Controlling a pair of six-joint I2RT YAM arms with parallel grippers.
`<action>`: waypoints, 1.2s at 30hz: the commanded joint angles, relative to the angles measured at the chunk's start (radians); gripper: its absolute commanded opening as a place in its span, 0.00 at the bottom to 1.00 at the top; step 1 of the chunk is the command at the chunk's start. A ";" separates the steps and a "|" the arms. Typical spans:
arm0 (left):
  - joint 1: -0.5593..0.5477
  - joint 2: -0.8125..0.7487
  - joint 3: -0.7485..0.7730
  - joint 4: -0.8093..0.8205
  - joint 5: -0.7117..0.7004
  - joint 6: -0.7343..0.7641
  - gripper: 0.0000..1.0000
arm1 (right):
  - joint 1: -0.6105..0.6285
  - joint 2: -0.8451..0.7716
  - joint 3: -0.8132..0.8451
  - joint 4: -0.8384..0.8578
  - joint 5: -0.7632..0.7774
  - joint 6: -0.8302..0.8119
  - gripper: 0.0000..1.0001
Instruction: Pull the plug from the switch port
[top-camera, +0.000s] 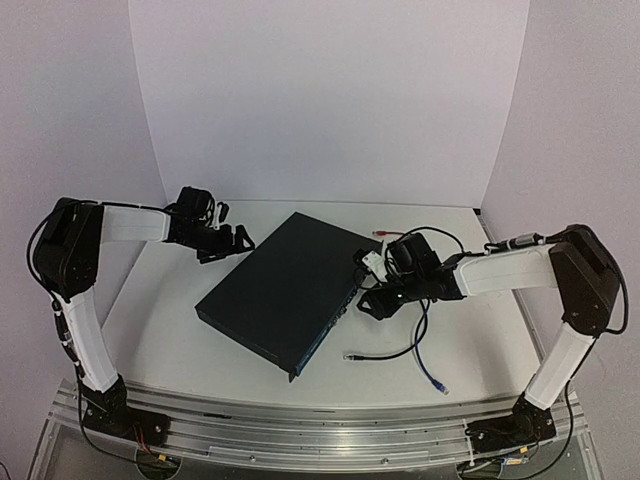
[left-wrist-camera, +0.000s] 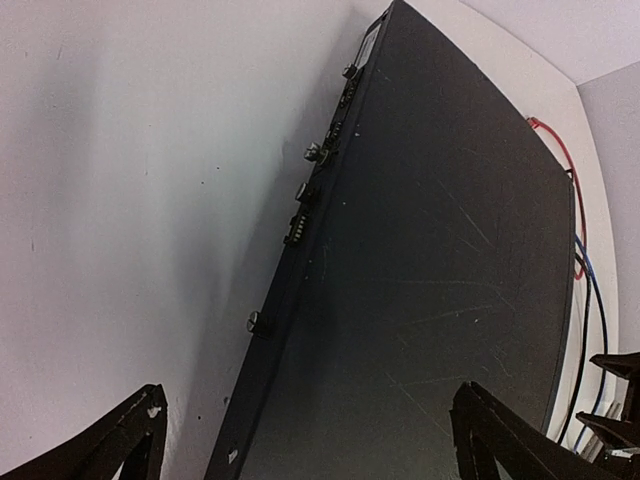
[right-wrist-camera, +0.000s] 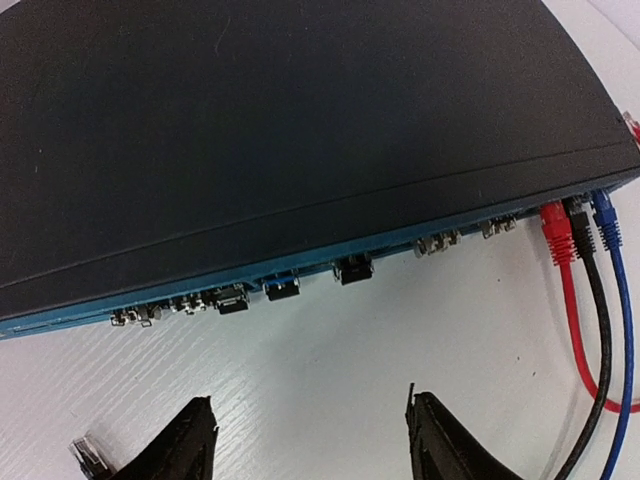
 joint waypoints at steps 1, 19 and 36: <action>-0.007 0.050 0.065 0.029 0.052 0.001 0.98 | 0.004 0.039 0.054 0.079 -0.038 -0.017 0.60; -0.008 0.113 0.100 -0.040 0.088 0.040 0.94 | 0.004 0.138 0.137 0.077 -0.117 0.114 0.33; -0.008 0.139 0.130 -0.076 0.094 0.068 0.94 | 0.004 0.160 0.178 -0.034 -0.106 0.054 0.23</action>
